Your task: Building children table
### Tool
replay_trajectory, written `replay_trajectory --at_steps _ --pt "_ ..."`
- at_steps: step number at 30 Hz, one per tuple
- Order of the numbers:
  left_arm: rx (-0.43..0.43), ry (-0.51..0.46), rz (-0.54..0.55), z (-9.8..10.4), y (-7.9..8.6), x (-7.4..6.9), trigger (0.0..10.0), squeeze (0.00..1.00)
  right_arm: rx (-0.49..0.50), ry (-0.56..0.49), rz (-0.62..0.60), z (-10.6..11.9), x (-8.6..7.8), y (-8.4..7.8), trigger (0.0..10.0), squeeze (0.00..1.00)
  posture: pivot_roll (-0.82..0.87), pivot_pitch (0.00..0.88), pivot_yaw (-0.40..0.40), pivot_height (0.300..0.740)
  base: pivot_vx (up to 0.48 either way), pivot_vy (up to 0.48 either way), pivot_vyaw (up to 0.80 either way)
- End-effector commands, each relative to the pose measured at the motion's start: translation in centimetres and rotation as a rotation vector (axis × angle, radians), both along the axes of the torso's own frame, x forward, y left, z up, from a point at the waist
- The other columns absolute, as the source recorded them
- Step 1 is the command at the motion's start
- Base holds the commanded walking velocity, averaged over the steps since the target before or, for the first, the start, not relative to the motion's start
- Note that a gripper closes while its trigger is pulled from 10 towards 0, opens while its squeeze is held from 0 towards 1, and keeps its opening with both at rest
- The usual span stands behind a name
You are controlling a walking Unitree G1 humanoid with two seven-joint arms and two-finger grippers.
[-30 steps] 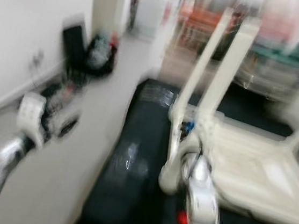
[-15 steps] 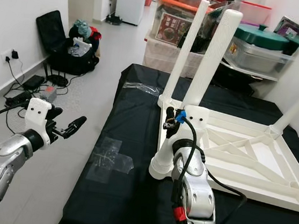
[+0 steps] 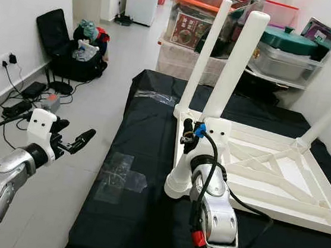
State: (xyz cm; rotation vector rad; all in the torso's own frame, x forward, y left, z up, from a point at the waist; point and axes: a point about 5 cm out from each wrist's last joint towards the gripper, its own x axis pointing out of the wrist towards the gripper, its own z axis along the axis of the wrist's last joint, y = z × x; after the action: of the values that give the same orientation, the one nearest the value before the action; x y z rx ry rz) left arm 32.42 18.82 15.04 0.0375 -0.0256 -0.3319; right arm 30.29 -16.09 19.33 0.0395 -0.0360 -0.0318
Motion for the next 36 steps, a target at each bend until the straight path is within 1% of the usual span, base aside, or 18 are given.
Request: replay_trajectory --at_steps 1,5,6,7,8,11,13,14,17,19,21,22,23,26,27,28,36 --pt "0.016 0.004 -0.018 -0.1 -0.3 0.0 10.0 0.00 -0.029 0.165 -0.051 -3.5 -0.3 -1.1 10.0 0.00 0.06 0.000 -0.113 0.740 0.000 0.000 0.00" --pt "0.015 0.005 -0.020 -0.2 -0.3 0.0 10.0 0.00 -0.023 0.159 -0.047 -3.4 -0.3 -1.1 10.0 0.00 0.06 0.000 -0.114 0.740 0.000 0.000 0.00" --pt "0.016 0.005 -0.020 -0.2 -0.3 0.0 10.0 0.00 -0.015 0.148 -0.039 -3.2 -0.3 -1.1 10.0 0.30 0.06 0.000 -0.116 0.740 0.000 0.000 0.00" --pt "0.016 0.005 -0.020 -0.2 -0.3 0.0 10.0 0.00 -0.015 0.148 -0.039 -3.2 -0.3 -1.1 10.0 0.30 0.06 0.000 -0.116 0.740 0.000 0.000 0.00" --pt "0.016 0.005 -0.020 -0.2 -0.3 0.1 10.0 0.00 -0.013 0.144 -0.036 -3.1 -0.3 -1.0 10.0 0.42 0.06 0.000 -0.116 0.740 0.000 0.000 0.00" --pt "0.016 0.005 -0.020 -0.1 -0.3 0.1 10.0 0.00 -0.015 0.138 -0.031 -2.9 -0.2 -1.0 10.0 0.42 0.06 0.000 -0.115 0.740 0.000 0.000 0.00" --pt "0.017 0.006 -0.020 -0.1 -0.2 0.1 10.0 0.00 -0.020 0.112 -0.019 -2.4 -0.1 -0.9 10.0 0.40 0.06 0.000 -0.111 0.740 0.000 0.000 0.00" --pt "0.017 0.007 -0.021 -0.2 -0.2 0.1 10.0 0.00 -0.022 0.094 -0.011 -2.0 -0.1 -1.0 10.0 0.41 0.06 0.000 -0.109 0.740 0.000 0.000 0.00" --pt "0.017 0.008 -0.022 -0.2 -0.2 0.1 10.0 0.00 -0.023 0.082 -0.006 -1.8 0.0 -1.0 10.0 0.41 0.06 0.000 -0.109 0.740 0.000 0.000 0.00" --pt "0.018 0.009 -0.024 -0.2 -0.3 0.2 10.0 0.00 -0.032 0.076 -0.005 -1.6 0.1 -1.2 10.0 0.58 0.06 0.000 -0.108 0.740 0.000 0.000 0.00" --pt "0.018 0.008 -0.025 -0.1 -0.4 0.2 10.0 0.00 -0.031 0.076 -0.002 -1.5 0.1 -1.3 10.0 0.58 0.06 0.000 -0.108 0.740 0.000 0.000 0.00" --pt "0.018 0.007 -0.026 -0.1 -0.4 0.3 10.0 0.00 -0.020 0.067 0.007 -1.4 0.0 -1.2 10.0 0.68 0.06 0.000 -0.107 0.740 0.000 0.000 0.00" --pt "0.018 0.008 -0.026 -0.1 -0.4 0.3 10.0 0.00 -0.021 0.066 0.010 -1.4 0.0 -1.2 10.0 1.00 0.06 0.000 -0.107 0.740 0.000 0.000 0.00" --pt "0.018 0.008 -0.026 -0.1 -0.4 0.3 10.0 0.00 -0.022 0.065 0.011 -1.4 0.0 -1.1 10.0 1.00 0.06 0.000 -0.107 0.740 0.000 0.000 0.00" --pt "0.019 0.008 -0.026 -0.1 -0.4 0.3 10.0 0.00 -0.040 0.071 0.008 -1.4 0.0 -1.1 10.0 1.00 0.06 0.000 -0.107 0.740 0.000 0.000 0.00" --pt "0.019 0.008 -0.026 -0.1 -0.3 0.3 10.0 0.00 -0.051 0.069 0.008 -1.3 0.1 -1.1 10.0 0.00 0.06 0.000 -0.105 0.740 0.000 0.000 0.00" --pt "0.022 0.006 -0.030 -0.1 -0.2 0.2 10.0 0.00 -0.068 0.014 0.059 -0.4 0.0 -0.8 10.0 0.00 0.06 0.000 -0.101 0.740 0.000 0.000 0.00"
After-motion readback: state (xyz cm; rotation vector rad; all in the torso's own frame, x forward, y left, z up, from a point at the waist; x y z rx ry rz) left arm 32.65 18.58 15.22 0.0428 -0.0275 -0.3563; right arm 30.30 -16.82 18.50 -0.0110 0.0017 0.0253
